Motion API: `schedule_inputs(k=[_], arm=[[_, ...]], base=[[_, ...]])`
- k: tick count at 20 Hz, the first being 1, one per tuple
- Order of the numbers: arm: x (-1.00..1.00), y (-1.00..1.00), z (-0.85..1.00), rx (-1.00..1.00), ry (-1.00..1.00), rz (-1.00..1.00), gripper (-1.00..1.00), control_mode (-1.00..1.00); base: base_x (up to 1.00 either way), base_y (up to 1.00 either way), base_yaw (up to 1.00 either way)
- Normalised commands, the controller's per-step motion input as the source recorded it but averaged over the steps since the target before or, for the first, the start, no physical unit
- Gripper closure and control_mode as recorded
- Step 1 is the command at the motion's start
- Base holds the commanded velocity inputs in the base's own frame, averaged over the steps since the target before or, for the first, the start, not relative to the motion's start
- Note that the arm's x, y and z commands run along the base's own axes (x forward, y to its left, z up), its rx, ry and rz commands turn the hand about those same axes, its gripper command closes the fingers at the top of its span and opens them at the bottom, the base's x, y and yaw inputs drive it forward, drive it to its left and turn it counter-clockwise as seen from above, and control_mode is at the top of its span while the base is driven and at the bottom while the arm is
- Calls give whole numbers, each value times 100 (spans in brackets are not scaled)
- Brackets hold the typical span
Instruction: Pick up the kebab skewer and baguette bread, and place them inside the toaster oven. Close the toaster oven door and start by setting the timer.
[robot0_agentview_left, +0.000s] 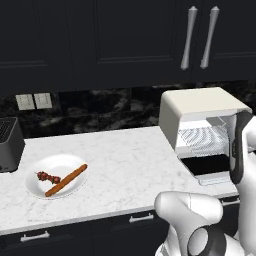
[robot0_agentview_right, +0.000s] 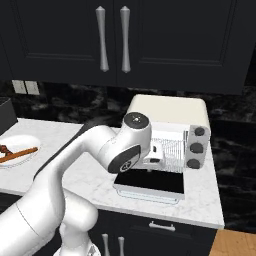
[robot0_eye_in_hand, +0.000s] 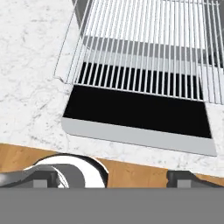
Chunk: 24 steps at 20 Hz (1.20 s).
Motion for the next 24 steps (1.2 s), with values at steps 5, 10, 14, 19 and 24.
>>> schedule_inputs(k=[5,10,14,19,24], arm=[[-38,92,35,6,0,17,-100,-100],[-14,100,28,0,0,6,-100,-100],[-15,100,12,0,0,1,-100,-100],[-14,100,2,1,0,3,-100,-100],[-2,100,0,5,0,5,-100,-100]], base=[[0,0,0],[0,0,0],[0,0,0],[0,0,0],[0,0,0]])
